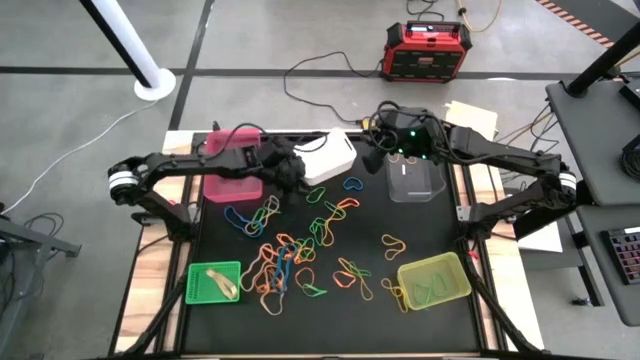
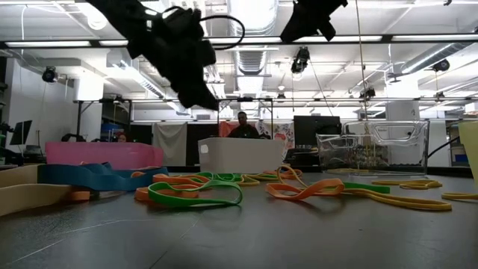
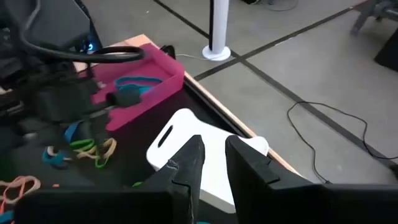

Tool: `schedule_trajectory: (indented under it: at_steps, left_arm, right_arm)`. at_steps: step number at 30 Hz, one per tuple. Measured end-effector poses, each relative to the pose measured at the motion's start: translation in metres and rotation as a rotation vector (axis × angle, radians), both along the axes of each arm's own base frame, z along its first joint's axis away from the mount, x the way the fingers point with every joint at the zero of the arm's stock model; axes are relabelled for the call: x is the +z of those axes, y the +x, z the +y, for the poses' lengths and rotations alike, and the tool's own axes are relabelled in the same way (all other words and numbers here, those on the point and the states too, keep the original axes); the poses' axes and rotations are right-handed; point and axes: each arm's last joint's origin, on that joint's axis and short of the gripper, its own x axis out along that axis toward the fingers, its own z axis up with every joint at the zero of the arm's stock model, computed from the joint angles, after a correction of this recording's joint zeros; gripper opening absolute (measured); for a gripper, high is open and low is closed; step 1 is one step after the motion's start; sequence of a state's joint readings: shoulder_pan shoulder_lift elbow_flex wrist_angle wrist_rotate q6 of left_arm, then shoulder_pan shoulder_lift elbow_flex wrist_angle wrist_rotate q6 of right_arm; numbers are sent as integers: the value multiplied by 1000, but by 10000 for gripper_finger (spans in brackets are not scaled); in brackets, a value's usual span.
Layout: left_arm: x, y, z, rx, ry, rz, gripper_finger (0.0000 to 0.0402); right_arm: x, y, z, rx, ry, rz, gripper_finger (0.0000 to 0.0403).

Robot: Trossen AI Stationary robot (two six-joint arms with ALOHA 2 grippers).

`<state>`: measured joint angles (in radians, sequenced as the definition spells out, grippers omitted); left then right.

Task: Sort rubber bands into baskets
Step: Put the green rubber band into the yellow bin

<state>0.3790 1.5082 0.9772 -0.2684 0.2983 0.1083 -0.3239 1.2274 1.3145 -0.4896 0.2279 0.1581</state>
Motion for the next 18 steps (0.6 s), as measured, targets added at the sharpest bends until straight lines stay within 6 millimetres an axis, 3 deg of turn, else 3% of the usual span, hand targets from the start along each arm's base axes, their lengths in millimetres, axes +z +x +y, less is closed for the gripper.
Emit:
schedule_trajectory:
  at_steps: [4, 18]
  left_arm:
    - [-11, -4, 0, 157, 100, 83, 78]
    - [-35, 16, 7, 172, 105, 86, 78]
  right_arm:
    - [-1, 1, 3, 11, 0, 1, 59]
    - [2, 2, 3, 18, -21, -17, 59]
